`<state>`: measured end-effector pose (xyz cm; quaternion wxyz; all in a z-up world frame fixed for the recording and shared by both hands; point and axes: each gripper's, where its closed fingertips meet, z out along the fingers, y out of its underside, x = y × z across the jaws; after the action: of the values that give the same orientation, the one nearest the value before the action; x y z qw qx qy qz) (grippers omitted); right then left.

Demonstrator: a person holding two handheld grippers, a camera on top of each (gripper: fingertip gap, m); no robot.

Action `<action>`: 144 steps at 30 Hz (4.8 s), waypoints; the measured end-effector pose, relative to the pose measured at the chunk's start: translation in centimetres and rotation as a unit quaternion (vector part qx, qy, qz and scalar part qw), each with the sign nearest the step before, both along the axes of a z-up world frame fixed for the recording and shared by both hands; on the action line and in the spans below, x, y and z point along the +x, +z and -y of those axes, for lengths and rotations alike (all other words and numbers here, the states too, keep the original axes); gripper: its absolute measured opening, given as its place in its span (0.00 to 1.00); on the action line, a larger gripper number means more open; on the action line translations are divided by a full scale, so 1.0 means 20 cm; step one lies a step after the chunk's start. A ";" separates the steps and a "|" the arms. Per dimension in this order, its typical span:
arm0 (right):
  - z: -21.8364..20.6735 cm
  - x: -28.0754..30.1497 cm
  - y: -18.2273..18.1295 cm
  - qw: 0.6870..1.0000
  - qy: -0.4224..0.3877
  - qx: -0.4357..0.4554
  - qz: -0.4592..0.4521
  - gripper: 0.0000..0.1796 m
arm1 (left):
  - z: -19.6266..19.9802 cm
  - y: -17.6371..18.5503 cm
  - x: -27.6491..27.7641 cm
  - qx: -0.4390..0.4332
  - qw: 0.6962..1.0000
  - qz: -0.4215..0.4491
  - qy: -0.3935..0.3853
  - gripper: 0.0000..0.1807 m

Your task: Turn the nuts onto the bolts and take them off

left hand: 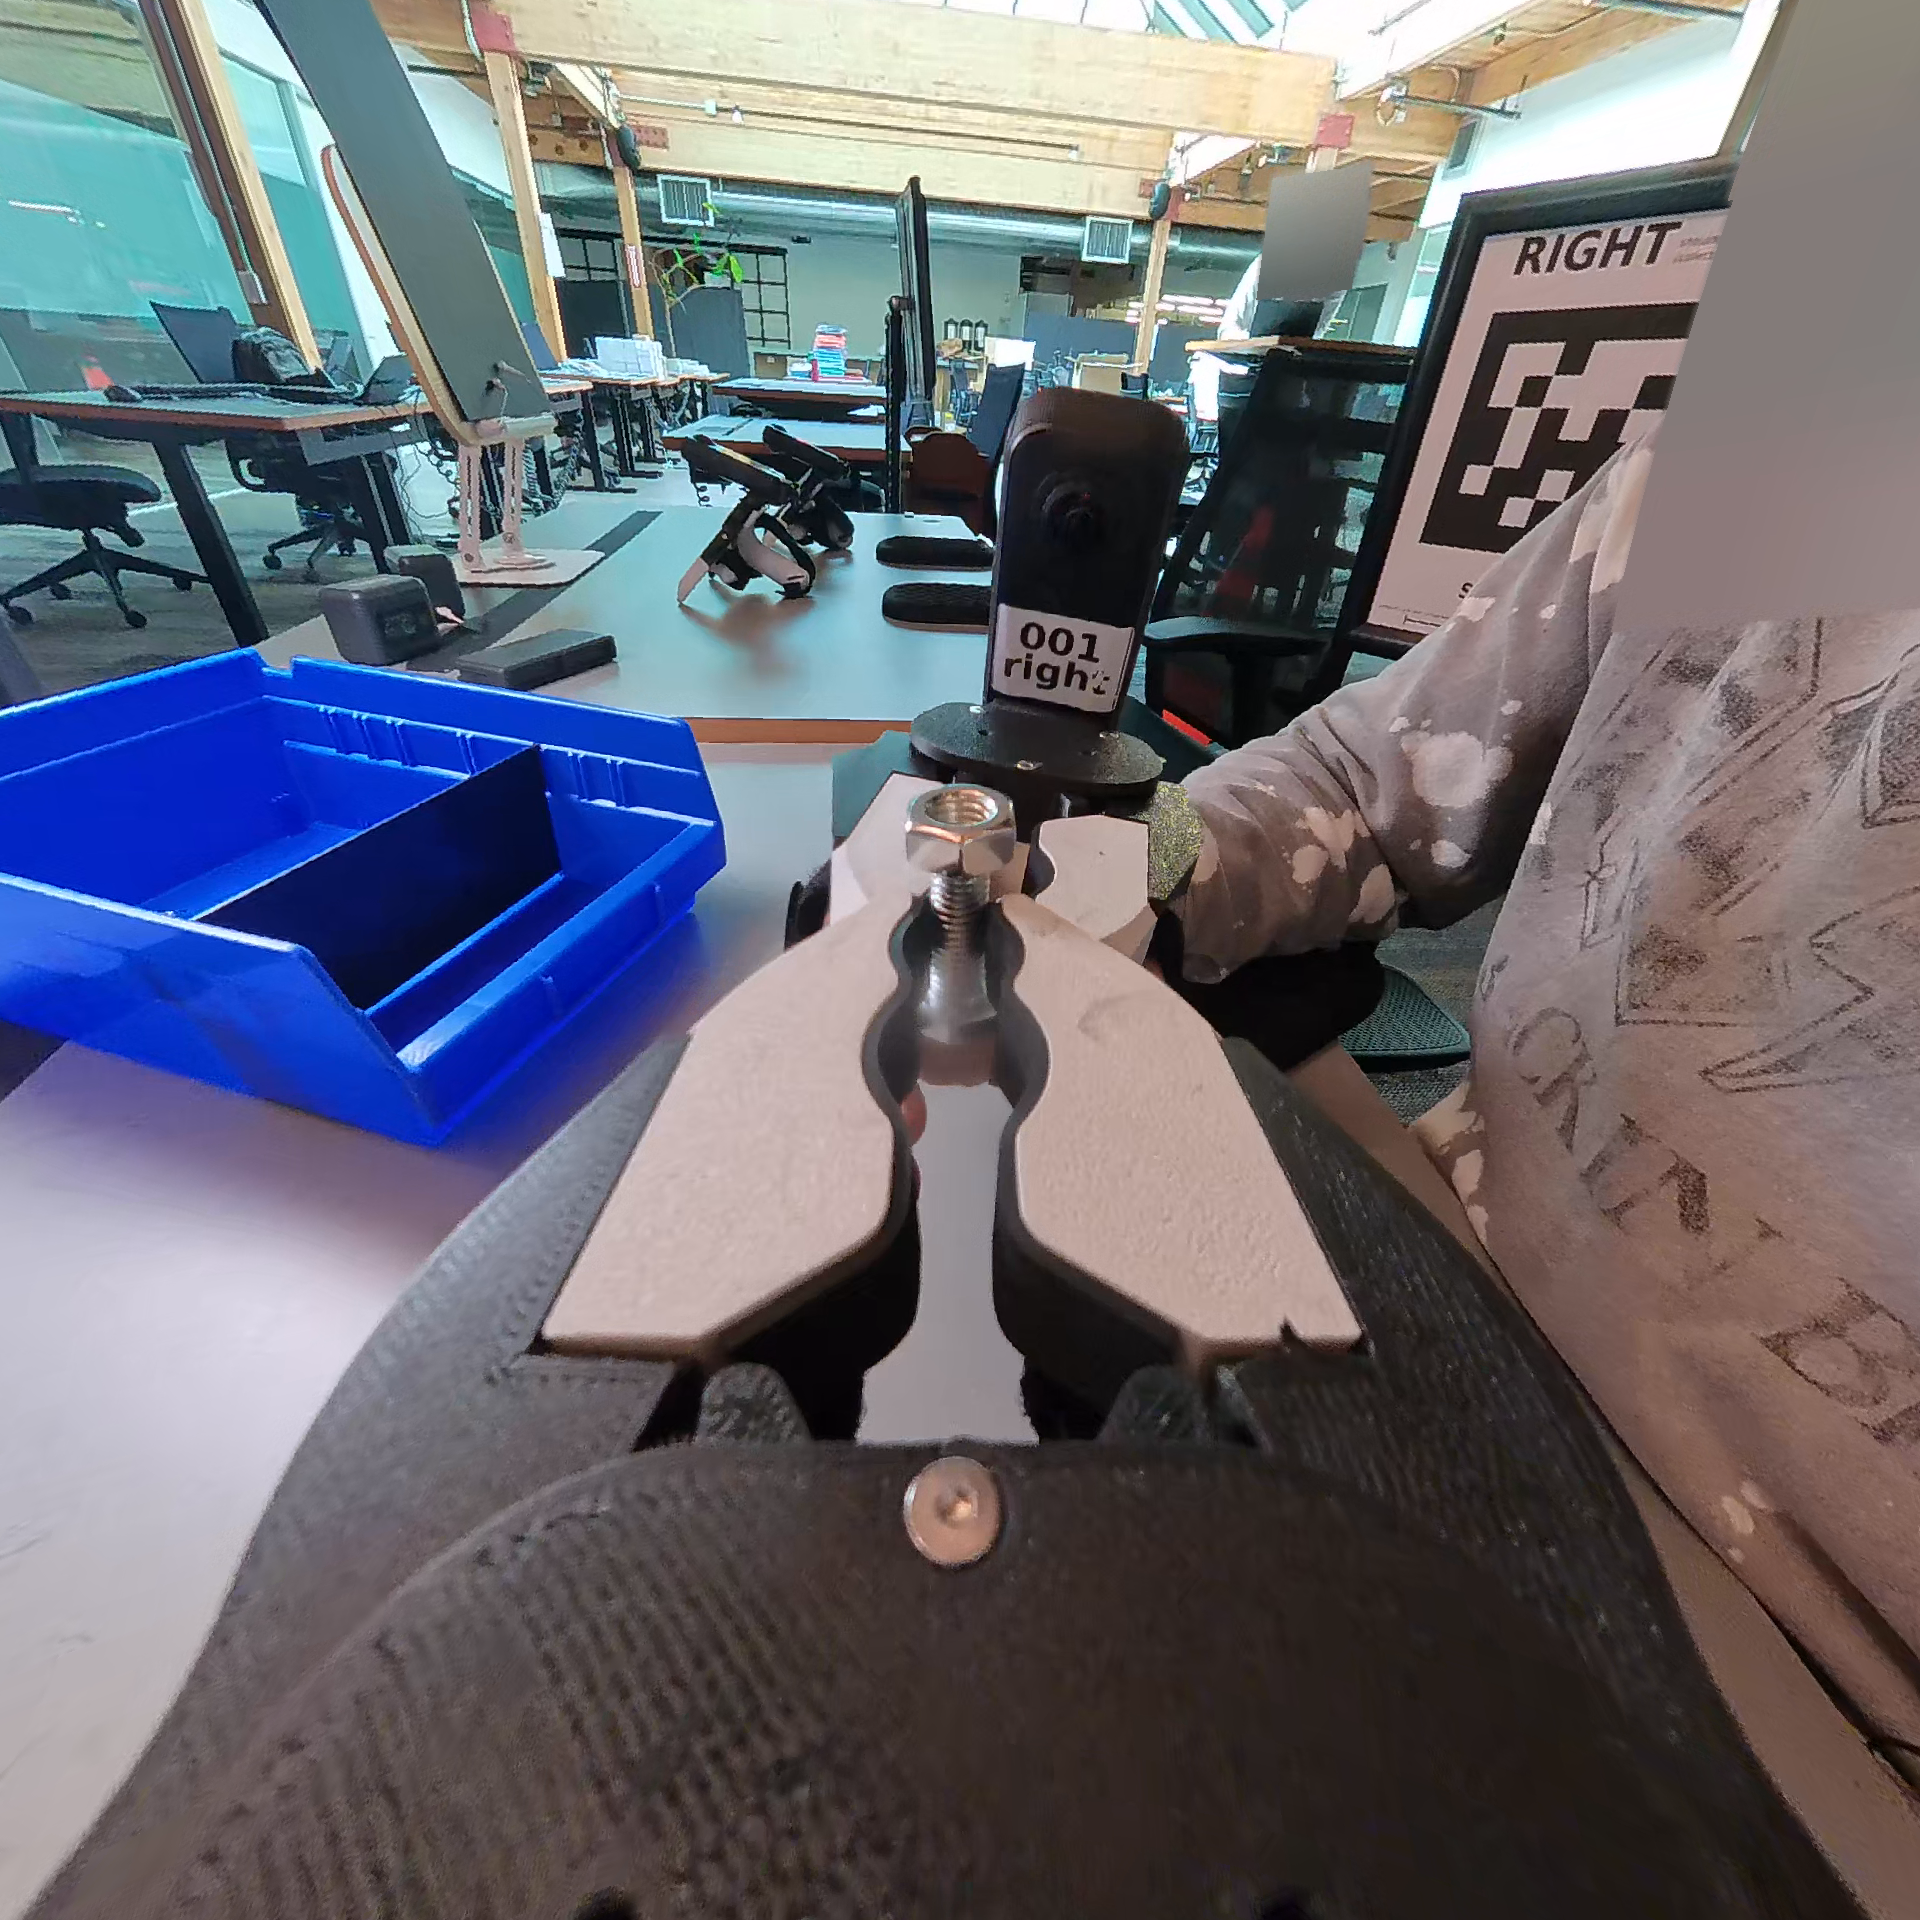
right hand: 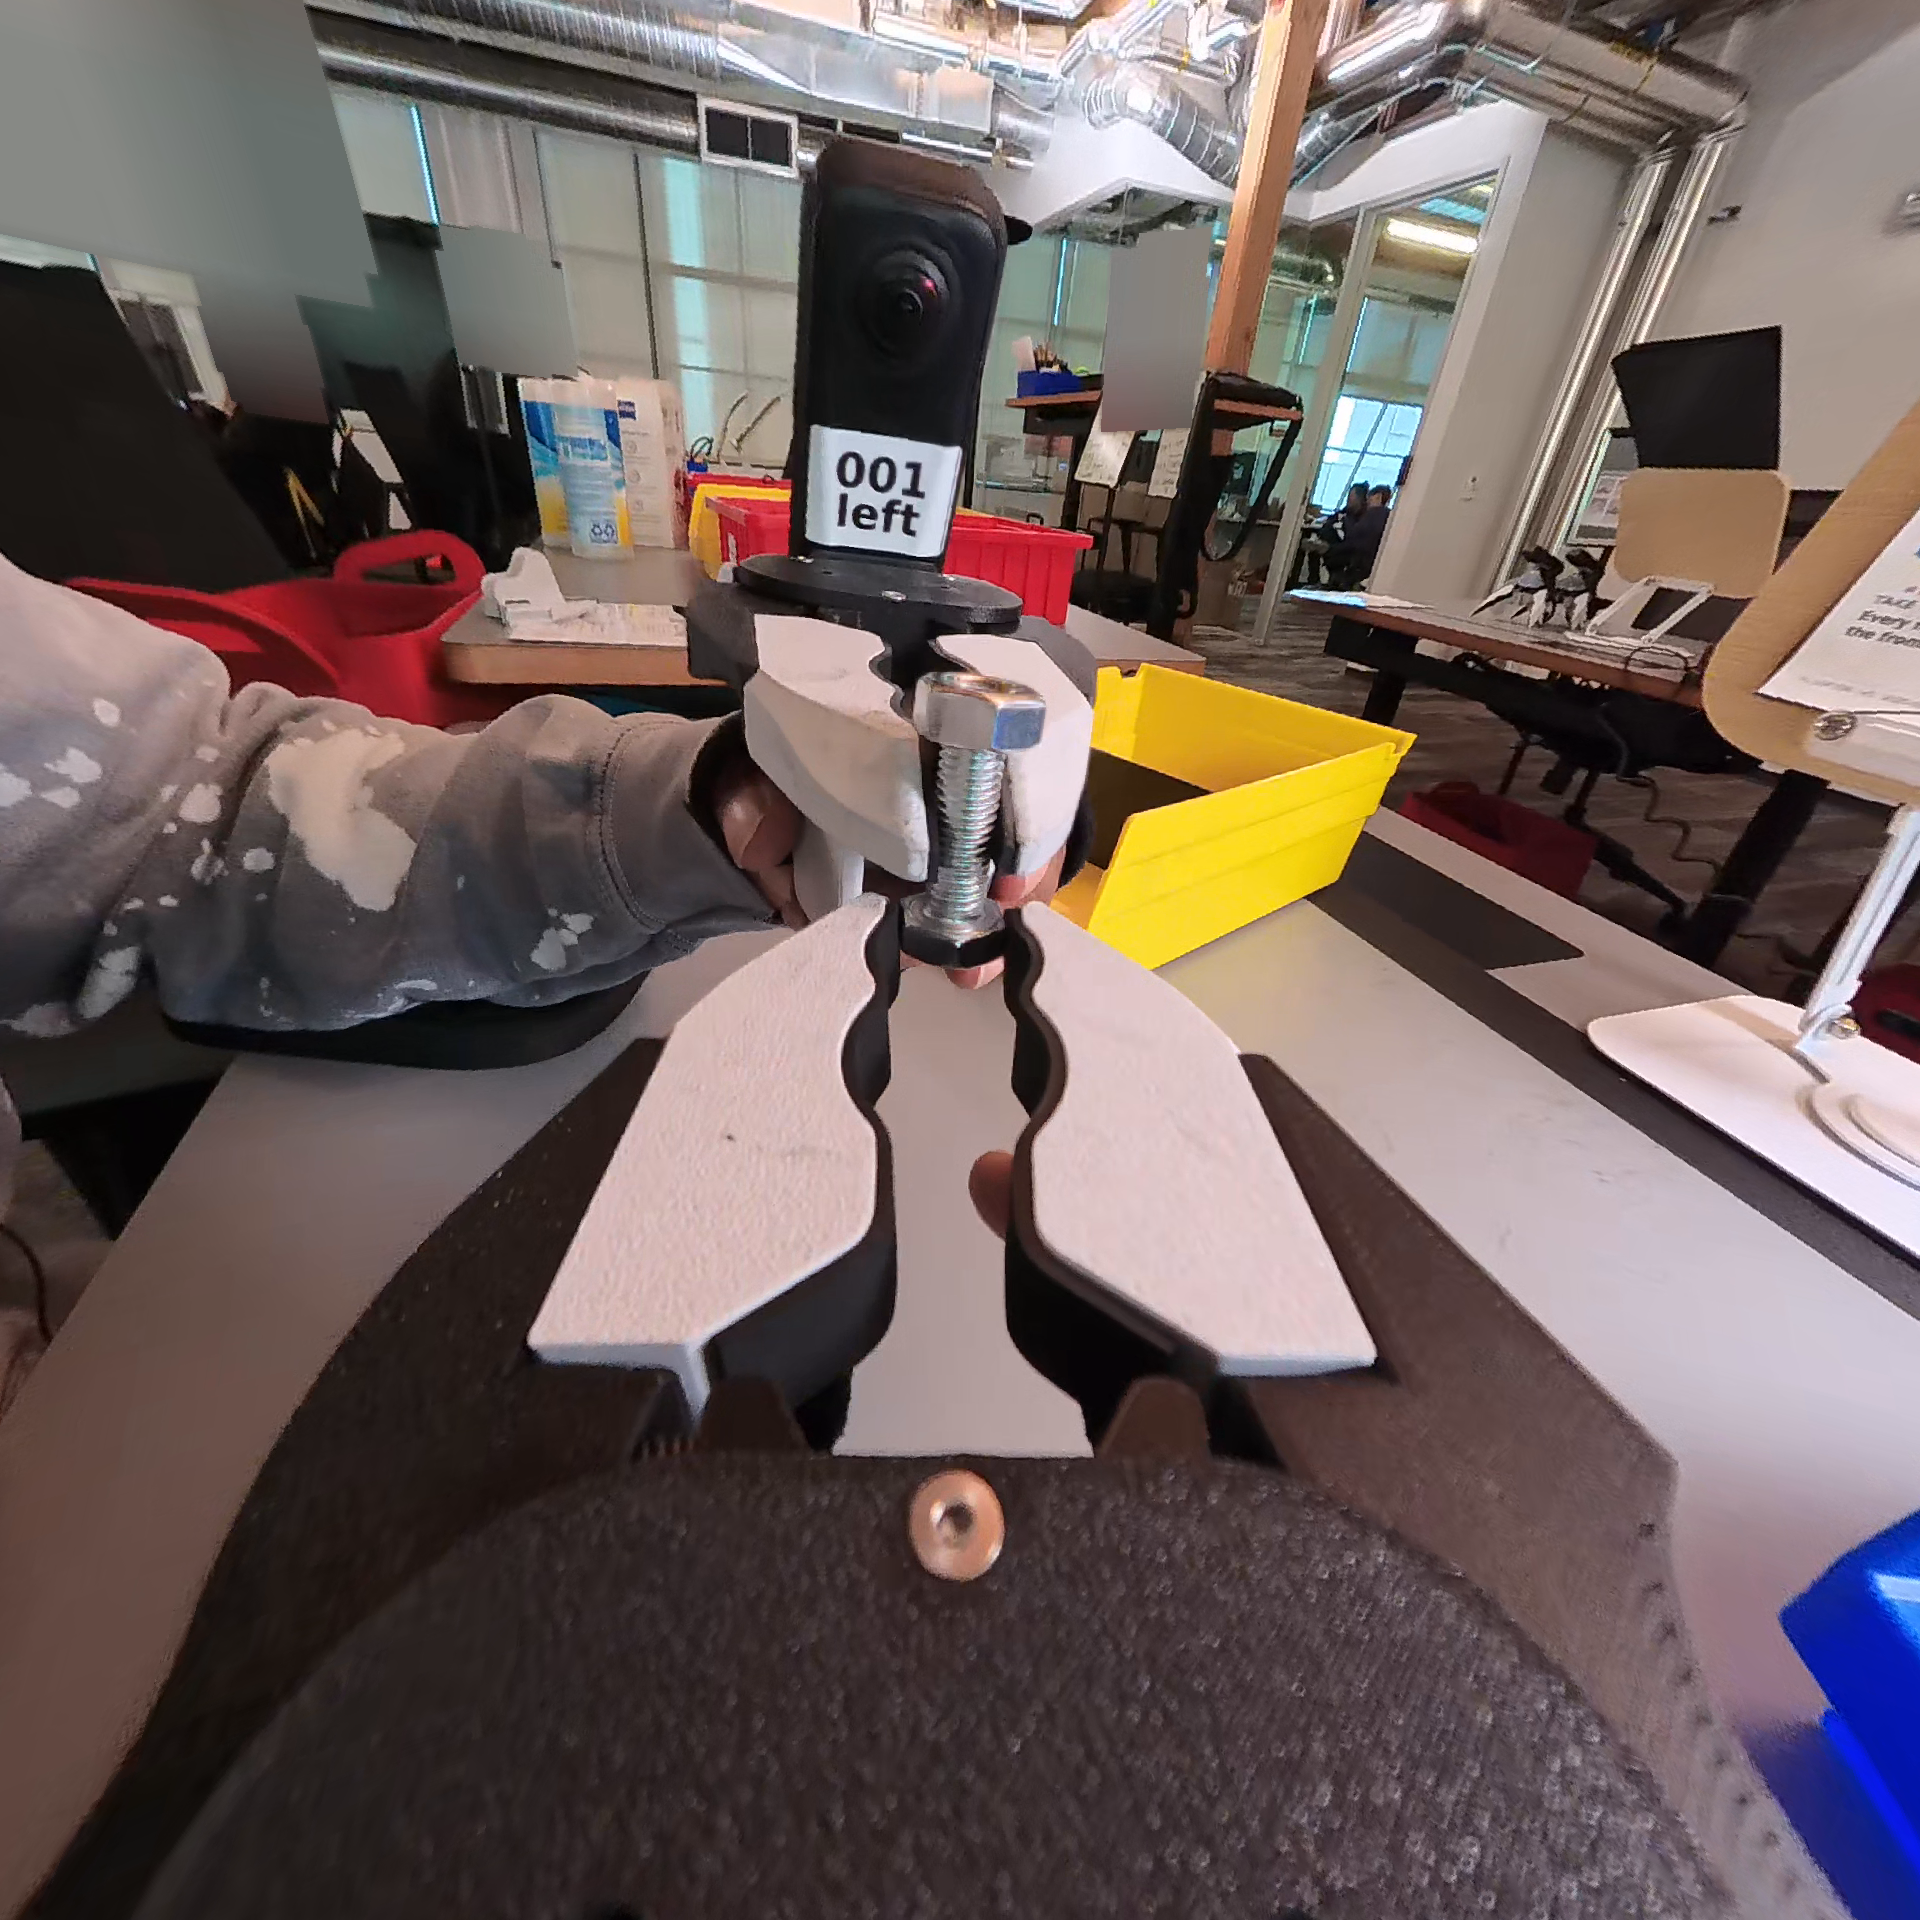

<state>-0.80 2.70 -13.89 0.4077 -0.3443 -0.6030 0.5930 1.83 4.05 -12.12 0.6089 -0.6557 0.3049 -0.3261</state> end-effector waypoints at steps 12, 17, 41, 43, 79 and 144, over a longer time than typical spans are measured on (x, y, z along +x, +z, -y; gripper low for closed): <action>-0.05 -0.01 0.02 0.999 -0.026 -0.017 -0.023 0.10 | -0.02 0.09 -0.06 0.009 0.998 0.047 0.038 0.16; -0.03 0.01 0.04 0.999 -0.015 -0.024 -0.044 0.10 | -0.01 0.10 -0.05 0.007 0.998 0.054 0.032 0.15; -0.02 0.04 0.08 0.996 0.006 -0.047 -0.072 0.10 | 0.01 0.17 -0.07 0.015 0.994 0.103 0.023 0.14; -0.02 0.03 0.07 0.997 0.001 -0.040 -0.065 0.10 | 0.01 0.16 -0.03 0.007 0.995 0.093 0.017 0.15; 0.03 -0.21 0.30 0.997 0.009 -0.019 -0.081 0.10 | 0.03 0.32 -0.24 0.054 0.991 0.052 0.108 0.06; -0.05 -0.20 0.24 0.991 0.039 -0.087 -0.094 0.10 | -0.01 0.30 -0.32 0.040 0.984 0.137 0.104 0.15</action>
<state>-4.84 3.63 -9.17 0.4075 -0.2975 -0.5212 0.6883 -4.60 4.26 -6.06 0.7011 -0.6081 0.1615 -0.3355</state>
